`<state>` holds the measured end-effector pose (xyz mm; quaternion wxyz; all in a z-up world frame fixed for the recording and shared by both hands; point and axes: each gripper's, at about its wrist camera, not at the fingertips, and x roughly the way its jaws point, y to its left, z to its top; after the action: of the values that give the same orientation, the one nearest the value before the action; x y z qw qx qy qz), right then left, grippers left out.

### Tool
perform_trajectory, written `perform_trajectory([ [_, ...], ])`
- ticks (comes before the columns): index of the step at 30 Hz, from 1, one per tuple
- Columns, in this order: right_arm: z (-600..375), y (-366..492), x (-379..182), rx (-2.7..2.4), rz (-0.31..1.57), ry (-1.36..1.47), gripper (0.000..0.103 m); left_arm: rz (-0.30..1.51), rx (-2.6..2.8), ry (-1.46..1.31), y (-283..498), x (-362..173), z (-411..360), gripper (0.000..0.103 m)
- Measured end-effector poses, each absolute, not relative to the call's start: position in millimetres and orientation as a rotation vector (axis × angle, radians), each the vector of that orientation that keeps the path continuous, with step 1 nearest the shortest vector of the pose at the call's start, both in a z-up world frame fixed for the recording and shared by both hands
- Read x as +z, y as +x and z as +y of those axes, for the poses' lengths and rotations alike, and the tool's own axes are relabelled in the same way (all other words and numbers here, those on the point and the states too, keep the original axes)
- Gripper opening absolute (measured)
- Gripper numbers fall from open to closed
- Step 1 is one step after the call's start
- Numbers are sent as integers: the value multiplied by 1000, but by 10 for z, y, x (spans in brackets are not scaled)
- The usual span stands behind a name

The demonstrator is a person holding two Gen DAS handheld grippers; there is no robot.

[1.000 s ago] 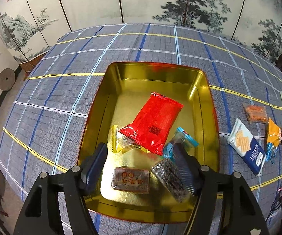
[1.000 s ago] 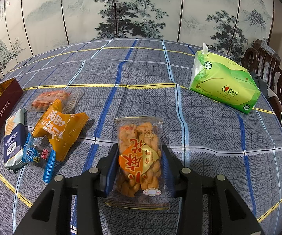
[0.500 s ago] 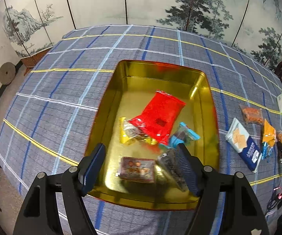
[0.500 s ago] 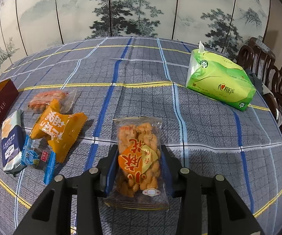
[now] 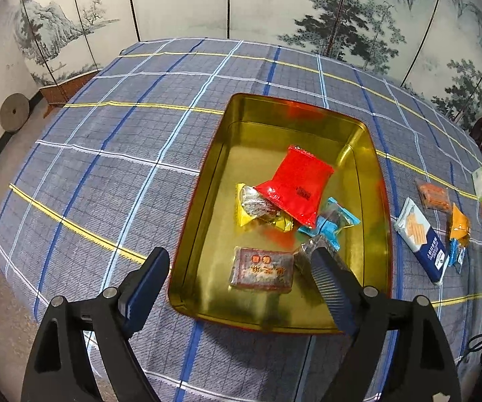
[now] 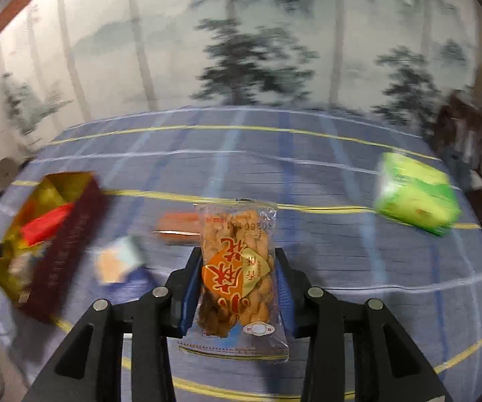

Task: Organize snacks
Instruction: 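Carry the peanut bag with the right tool into the tin and release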

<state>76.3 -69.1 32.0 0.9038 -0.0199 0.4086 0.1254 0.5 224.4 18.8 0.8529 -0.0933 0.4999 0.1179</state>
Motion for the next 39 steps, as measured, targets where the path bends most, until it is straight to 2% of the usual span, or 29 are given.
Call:
perform_trajectory([
  [16,1004,591,239,595,924,-137,41,1038,356,-256,-339,275,2626,86],
  [39,1621,666,71,679,975,-193,41,1059,399,-300,-517,212,2786,86],
])
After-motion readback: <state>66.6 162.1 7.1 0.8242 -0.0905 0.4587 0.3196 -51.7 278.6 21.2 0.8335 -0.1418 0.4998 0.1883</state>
